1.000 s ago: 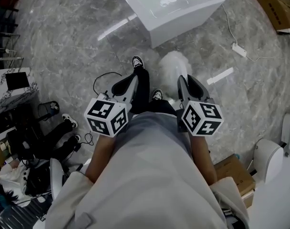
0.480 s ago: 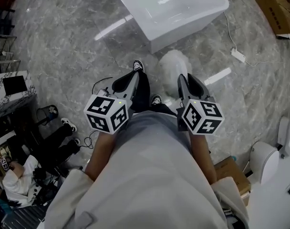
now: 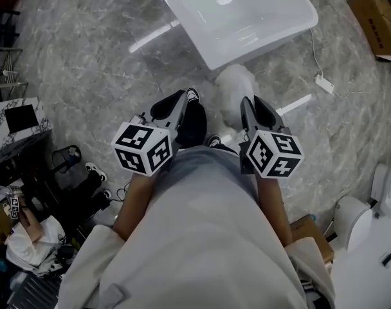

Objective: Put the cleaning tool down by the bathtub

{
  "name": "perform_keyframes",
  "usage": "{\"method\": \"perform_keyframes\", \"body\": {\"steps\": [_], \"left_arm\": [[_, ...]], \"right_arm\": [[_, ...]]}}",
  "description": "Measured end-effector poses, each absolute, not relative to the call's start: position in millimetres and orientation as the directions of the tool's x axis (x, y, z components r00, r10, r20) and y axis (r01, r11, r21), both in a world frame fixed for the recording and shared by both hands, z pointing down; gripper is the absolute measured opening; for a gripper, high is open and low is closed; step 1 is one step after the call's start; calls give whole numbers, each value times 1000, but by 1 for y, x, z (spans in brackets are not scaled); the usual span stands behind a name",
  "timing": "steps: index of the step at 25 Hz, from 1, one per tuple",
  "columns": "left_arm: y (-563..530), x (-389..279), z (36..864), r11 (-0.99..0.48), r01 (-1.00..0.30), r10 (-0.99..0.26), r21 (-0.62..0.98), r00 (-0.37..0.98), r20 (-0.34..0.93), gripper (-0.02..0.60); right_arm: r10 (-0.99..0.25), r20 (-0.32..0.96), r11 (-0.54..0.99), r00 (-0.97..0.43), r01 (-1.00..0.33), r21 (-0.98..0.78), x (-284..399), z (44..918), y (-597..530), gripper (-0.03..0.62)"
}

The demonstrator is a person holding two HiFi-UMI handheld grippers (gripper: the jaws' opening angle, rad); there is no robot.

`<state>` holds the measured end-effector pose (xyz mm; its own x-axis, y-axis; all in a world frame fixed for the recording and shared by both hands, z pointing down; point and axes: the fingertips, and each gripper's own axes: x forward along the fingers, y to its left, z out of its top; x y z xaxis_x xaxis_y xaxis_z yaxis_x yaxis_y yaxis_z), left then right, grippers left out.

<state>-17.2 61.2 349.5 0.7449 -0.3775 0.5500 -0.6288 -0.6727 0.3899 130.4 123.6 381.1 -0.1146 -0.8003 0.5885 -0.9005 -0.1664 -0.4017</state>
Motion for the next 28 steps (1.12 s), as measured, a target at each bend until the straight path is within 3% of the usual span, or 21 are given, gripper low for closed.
{"method": "perform_keyframes", "body": {"steps": [28], "left_arm": [[-111,-27,342,-721,-541,-334,434,819,467,9]], "right_arm": [[-817,576,-199,-23,-926,-320,113,366,-41,87]]}}
